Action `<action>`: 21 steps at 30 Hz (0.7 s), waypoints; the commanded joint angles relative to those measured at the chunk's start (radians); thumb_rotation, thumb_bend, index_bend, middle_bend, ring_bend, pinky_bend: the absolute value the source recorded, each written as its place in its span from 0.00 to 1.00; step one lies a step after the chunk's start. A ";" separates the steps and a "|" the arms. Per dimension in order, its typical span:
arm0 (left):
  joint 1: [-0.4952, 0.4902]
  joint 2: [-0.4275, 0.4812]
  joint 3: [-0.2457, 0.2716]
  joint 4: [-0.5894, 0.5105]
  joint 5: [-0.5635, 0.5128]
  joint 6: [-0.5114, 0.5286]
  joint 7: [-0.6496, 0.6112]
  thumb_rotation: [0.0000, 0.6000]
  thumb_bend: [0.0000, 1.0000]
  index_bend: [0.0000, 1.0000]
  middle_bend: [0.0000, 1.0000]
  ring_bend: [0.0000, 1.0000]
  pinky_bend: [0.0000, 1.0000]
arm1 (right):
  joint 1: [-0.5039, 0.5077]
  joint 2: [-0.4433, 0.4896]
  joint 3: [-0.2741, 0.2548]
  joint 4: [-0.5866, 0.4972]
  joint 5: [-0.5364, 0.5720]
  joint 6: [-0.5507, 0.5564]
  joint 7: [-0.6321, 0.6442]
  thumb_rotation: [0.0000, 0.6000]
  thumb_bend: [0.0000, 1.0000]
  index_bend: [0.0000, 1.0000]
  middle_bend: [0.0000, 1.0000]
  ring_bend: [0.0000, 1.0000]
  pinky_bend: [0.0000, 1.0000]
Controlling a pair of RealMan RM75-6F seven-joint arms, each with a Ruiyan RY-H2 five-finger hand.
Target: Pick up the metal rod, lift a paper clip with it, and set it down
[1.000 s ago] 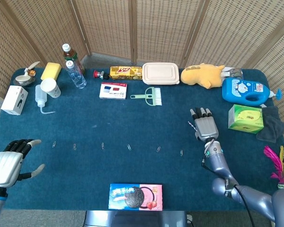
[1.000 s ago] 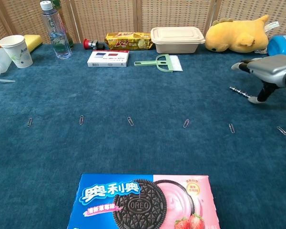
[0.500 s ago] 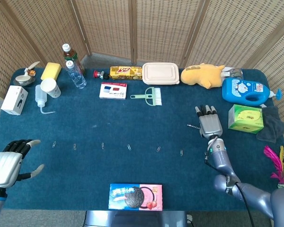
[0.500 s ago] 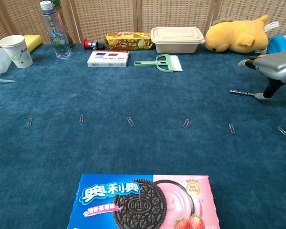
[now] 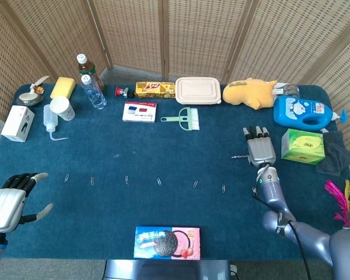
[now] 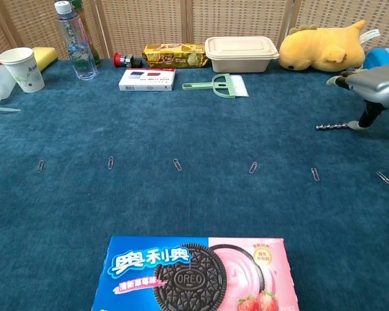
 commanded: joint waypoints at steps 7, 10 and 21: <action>-0.002 0.000 0.000 -0.002 0.003 -0.002 0.002 0.74 0.39 0.21 0.26 0.21 0.19 | -0.022 0.066 0.002 -0.152 -0.017 0.061 -0.007 0.98 0.36 0.00 0.06 0.02 0.11; -0.001 0.000 0.000 -0.001 0.005 0.001 0.000 0.73 0.39 0.21 0.26 0.21 0.19 | -0.033 0.110 0.016 -0.241 -0.016 0.071 0.020 0.97 0.36 0.00 0.09 0.05 0.11; 0.002 -0.002 0.005 0.004 0.009 0.003 -0.008 0.74 0.39 0.21 0.25 0.21 0.19 | -0.052 0.230 0.031 -0.421 -0.152 0.058 0.197 0.97 0.36 0.00 0.30 0.47 0.53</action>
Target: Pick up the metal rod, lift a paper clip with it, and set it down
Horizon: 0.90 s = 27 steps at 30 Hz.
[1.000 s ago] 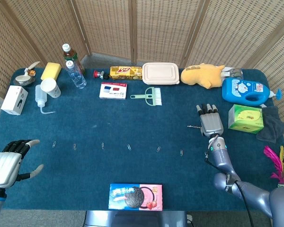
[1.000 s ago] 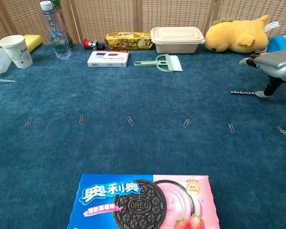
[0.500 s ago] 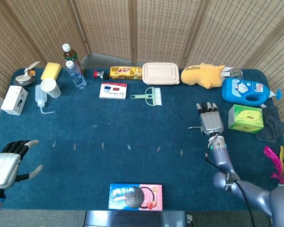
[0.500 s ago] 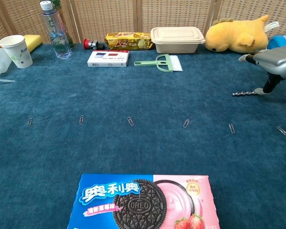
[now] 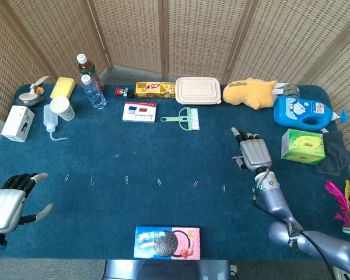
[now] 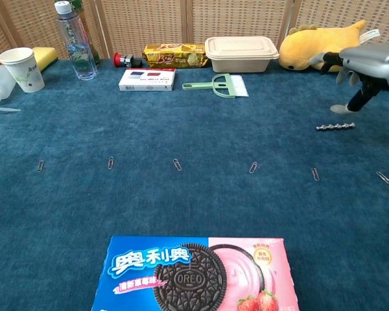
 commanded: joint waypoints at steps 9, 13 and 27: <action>0.007 -0.003 0.006 0.010 0.003 0.007 -0.010 0.73 0.39 0.21 0.25 0.21 0.19 | 0.002 0.068 -0.011 -0.018 -0.118 -0.064 0.163 0.96 0.35 0.17 0.55 0.65 0.58; 0.008 -0.002 0.006 0.009 0.005 0.007 -0.009 0.74 0.39 0.21 0.25 0.21 0.19 | 0.013 0.075 -0.026 -0.003 -0.136 -0.077 0.152 0.97 0.34 0.30 0.68 0.74 0.66; 0.007 0.004 0.001 0.012 0.009 0.011 -0.006 0.74 0.39 0.21 0.25 0.21 0.19 | 0.069 0.080 -0.047 0.004 0.011 -0.199 0.110 0.98 0.34 0.31 0.78 0.83 0.74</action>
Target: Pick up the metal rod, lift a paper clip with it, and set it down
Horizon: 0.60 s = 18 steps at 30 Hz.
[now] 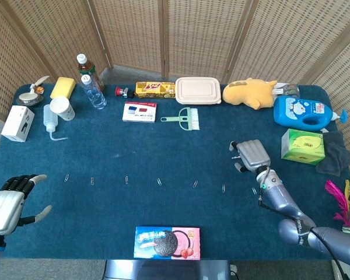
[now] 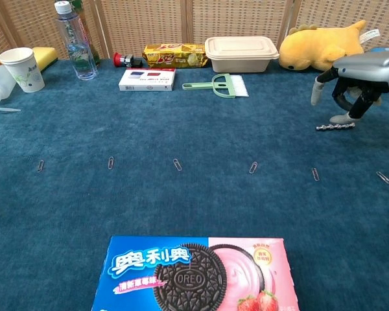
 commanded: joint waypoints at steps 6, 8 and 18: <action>-0.005 0.002 0.000 0.002 0.004 -0.008 0.003 0.74 0.39 0.21 0.25 0.21 0.19 | 0.044 -0.016 -0.009 0.011 0.084 -0.049 0.006 0.99 0.34 0.36 0.78 0.82 0.74; -0.006 0.002 0.000 0.003 0.004 -0.008 0.003 0.74 0.39 0.21 0.25 0.21 0.19 | 0.050 -0.020 -0.011 0.016 0.093 -0.052 0.005 0.98 0.35 0.43 0.79 0.83 0.74; -0.006 0.001 -0.002 0.001 0.004 -0.006 0.003 0.73 0.39 0.21 0.25 0.21 0.19 | 0.074 -0.046 -0.017 0.046 0.112 -0.047 0.004 0.98 0.39 0.52 0.81 0.84 0.74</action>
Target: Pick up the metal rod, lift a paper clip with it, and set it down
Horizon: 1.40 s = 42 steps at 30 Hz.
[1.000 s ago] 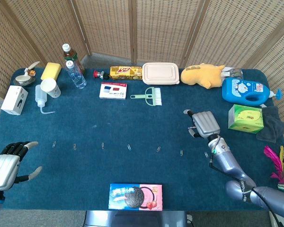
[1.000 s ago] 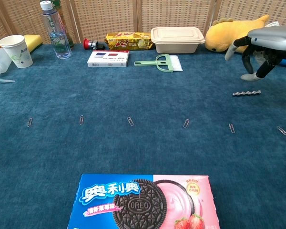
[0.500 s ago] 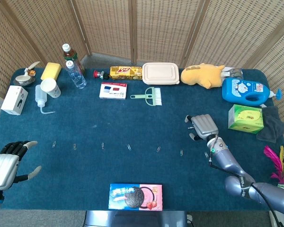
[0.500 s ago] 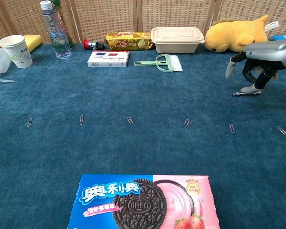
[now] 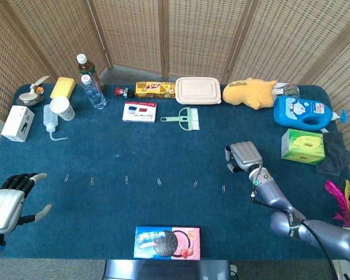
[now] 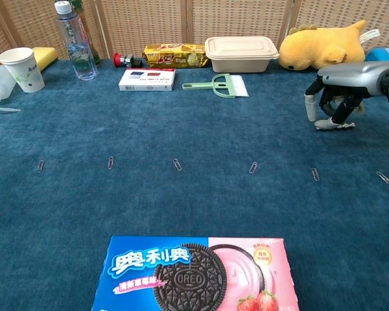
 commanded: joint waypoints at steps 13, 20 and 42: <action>0.000 -0.001 0.000 0.003 -0.001 0.000 -0.003 0.73 0.39 0.21 0.25 0.21 0.19 | 0.029 -0.075 0.001 0.085 0.052 0.039 -0.022 0.98 0.39 0.48 0.81 0.84 0.74; -0.001 -0.002 -0.001 0.007 -0.002 -0.002 -0.006 0.73 0.39 0.21 0.25 0.21 0.19 | 0.037 -0.101 -0.009 0.128 0.070 0.033 -0.032 0.98 0.39 0.47 0.81 0.84 0.74; -0.004 -0.001 -0.002 0.008 -0.002 -0.002 -0.007 0.73 0.39 0.19 0.25 0.21 0.19 | 0.039 -0.134 -0.028 0.188 0.102 0.035 -0.071 0.98 0.40 0.45 0.80 0.83 0.74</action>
